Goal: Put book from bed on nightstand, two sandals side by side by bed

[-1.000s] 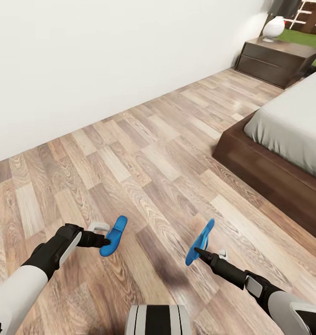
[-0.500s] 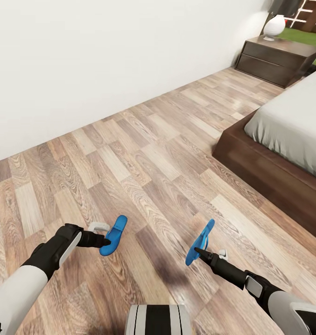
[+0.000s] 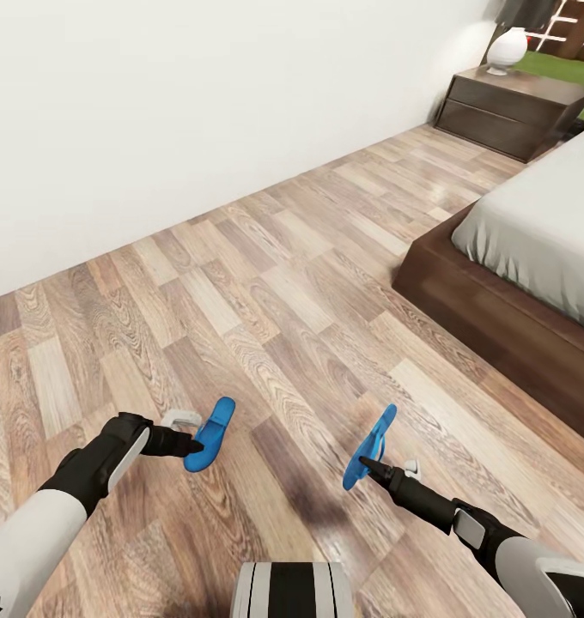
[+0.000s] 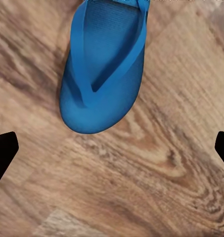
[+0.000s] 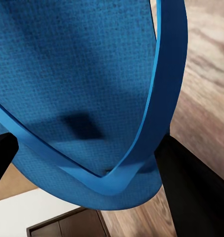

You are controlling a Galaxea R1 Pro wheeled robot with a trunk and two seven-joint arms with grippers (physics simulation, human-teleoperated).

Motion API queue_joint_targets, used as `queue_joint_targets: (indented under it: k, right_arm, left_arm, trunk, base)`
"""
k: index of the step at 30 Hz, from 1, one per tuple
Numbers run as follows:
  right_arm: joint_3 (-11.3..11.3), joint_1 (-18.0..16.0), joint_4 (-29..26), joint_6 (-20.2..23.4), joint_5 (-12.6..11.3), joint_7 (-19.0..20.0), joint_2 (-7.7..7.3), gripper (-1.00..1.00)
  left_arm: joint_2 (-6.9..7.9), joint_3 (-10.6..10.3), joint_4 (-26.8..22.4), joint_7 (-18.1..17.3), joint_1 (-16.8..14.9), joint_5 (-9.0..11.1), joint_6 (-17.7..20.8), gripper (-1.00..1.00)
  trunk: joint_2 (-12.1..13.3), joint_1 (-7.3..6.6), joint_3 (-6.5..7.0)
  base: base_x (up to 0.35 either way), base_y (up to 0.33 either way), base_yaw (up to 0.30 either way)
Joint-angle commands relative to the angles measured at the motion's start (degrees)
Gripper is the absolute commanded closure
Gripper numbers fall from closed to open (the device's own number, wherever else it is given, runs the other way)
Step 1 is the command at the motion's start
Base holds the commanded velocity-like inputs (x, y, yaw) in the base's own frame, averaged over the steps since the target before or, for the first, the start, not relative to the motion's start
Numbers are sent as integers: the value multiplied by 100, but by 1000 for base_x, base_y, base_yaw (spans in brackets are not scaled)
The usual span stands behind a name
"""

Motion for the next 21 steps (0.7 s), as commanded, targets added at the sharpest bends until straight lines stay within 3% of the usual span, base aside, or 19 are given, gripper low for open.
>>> queue_joint_targets:
  k: [1,21]
  right_arm:
    - [-45,-2,0,71,18,30,-1,100]
    - [-37,-2,-1,71,18,24,7,100]
  left_arm:
    - [5,-21,-6,24,-3,52,27,-100]
    - [10,-17,-6,18,-4,52,26,-100]
  trunk:
    - [-2,-1,-4]
    - [-2,-1,-4]
  base:
    - [59,0,0]
    - [157,0,0]
